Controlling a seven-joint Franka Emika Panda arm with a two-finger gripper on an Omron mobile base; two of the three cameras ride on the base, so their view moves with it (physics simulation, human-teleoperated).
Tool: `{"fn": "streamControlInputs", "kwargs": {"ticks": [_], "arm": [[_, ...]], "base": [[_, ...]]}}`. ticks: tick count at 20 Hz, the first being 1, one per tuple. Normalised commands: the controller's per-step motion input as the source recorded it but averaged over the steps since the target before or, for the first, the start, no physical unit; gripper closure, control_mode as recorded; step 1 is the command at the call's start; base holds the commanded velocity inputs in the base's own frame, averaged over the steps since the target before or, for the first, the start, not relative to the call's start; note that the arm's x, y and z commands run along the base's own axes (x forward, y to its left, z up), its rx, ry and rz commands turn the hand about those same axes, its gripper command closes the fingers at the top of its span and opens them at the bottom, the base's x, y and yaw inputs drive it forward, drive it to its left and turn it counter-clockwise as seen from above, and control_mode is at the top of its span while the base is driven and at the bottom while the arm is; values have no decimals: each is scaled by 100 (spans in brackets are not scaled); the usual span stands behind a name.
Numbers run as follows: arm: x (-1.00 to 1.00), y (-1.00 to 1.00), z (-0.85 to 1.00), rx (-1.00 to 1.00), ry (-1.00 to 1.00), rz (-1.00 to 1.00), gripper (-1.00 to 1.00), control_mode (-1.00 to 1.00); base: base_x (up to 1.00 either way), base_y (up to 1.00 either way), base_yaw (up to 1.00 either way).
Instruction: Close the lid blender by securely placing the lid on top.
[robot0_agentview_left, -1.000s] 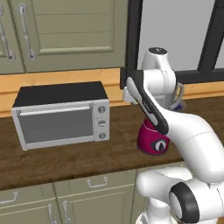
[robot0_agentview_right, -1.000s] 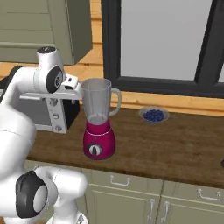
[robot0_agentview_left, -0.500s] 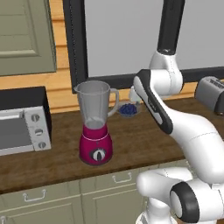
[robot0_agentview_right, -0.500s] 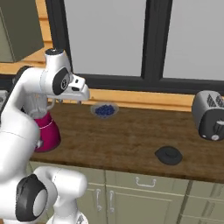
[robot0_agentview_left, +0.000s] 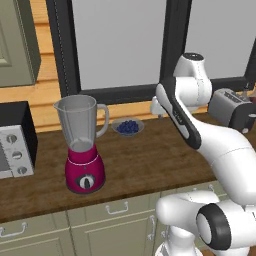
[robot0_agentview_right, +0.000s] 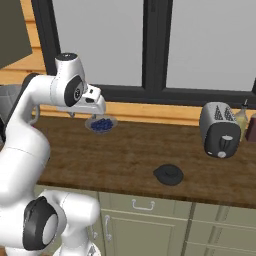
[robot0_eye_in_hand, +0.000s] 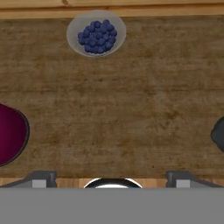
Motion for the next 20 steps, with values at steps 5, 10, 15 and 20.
{"fn": "streamControlInputs", "kwargs": {"ticks": [5, 10, 15, 20], "arm": [[0, 0, 0, 0, 0, 0, -100, 100], [0, 0, 0, 0, 0, 0, -100, 100], [-13, -18, -14, 1, 0, 0, -100, -100], [-61, -100, -50, 14, -2, -6, -100, -100]], "base": [[0, 0, 0], [0, 0, 0], [0, 0, 0], [0, 0, 0]]}}
